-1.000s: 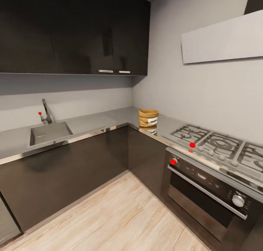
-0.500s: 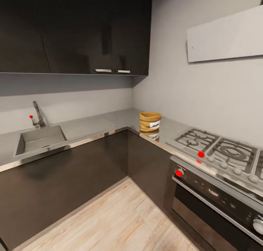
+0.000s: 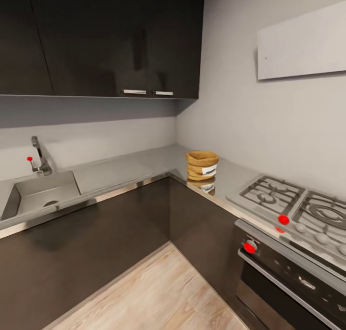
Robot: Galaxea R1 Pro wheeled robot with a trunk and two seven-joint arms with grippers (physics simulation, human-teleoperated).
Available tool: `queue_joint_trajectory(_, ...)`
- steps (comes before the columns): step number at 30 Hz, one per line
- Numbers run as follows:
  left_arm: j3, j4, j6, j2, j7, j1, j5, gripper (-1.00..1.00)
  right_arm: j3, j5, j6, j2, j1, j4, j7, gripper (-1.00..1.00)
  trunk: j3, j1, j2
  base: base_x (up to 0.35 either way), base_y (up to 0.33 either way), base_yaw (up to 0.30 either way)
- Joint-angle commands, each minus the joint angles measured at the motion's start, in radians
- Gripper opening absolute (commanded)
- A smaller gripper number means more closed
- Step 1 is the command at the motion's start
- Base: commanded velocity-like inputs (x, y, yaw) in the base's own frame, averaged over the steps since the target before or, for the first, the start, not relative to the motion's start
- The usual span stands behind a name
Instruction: In the kitchen, take the popcorn bag from the countertop, put it into the microwave, and heat it until the popcorn is cooked so the cooked popcorn ends up inside the bag.
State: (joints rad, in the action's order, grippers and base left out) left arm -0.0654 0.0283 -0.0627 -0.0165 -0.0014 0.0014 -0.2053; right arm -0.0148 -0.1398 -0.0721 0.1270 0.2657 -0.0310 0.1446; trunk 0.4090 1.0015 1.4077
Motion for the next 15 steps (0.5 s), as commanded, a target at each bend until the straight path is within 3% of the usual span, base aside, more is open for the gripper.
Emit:
queue_joint_trajectory(1,-0.006,0.001,-0.002,0.0,0.0,0.0,-0.002,1.0,-0.002,-0.009,-0.001,0.0,0.001,-0.001,0.003,1.0,0.001,0.001,0.0,0.322,0.091,0.0)
queue_joint_trajectory(15,-0.007,0.001,-0.003,0.0,0.0,0.0,-0.002,1.0,-0.002,-0.01,0.0,0.003,0.001,-0.001,0.001,1.0,0.001,0.001,0.0,0.322,0.097,0.0)
